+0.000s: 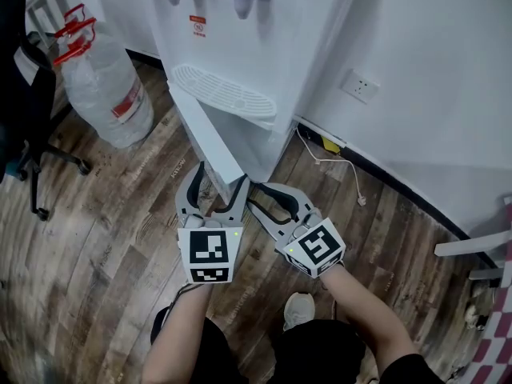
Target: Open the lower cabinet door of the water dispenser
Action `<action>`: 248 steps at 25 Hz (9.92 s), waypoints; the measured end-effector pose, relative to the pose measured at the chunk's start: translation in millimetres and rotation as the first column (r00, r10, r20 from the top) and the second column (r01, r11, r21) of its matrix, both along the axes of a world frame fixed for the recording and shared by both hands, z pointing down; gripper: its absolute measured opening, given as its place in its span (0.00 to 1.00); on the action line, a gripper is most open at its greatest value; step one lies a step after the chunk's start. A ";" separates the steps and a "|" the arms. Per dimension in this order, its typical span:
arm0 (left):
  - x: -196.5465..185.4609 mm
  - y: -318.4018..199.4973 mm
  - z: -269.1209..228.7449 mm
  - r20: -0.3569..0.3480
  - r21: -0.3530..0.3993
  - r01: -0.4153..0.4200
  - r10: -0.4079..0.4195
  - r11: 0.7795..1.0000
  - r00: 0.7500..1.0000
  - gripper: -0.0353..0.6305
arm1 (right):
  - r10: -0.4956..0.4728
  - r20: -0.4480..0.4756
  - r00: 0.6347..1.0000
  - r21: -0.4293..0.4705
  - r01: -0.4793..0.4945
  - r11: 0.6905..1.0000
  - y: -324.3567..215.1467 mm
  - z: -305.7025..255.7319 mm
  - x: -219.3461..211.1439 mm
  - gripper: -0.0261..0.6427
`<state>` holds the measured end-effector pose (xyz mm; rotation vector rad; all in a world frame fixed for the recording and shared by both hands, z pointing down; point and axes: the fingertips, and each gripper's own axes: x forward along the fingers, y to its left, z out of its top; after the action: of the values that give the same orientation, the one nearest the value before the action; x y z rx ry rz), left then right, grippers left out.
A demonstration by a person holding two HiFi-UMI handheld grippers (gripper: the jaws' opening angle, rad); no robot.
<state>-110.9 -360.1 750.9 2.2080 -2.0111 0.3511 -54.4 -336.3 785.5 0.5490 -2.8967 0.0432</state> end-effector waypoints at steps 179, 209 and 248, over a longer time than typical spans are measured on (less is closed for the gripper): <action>-14.7 37.9 40.6 -0.078 -0.055 -0.104 0.100 0.993 0.992 0.08 | 0.180 0.110 0.977 -0.140 -0.164 0.976 16.8 -5.7 126.1 0.07; 119.7 66.7 -305.7 -0.229 -0.137 -0.262 0.226 0.955 0.947 0.08 | 0.225 0.101 0.969 -0.305 -0.185 0.934 39.7 -357.4 170.4 0.07; 41.7 268.2 -626.5 -0.199 0.042 -0.290 0.292 0.956 0.935 0.07 | 0.348 0.129 0.929 -0.224 -0.314 0.923 249.8 -653.4 132.0 0.07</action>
<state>-69.3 -91.9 124.4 2.4408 -1.5903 0.1342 77.6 -86.4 132.2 1.0362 -2.8709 0.4440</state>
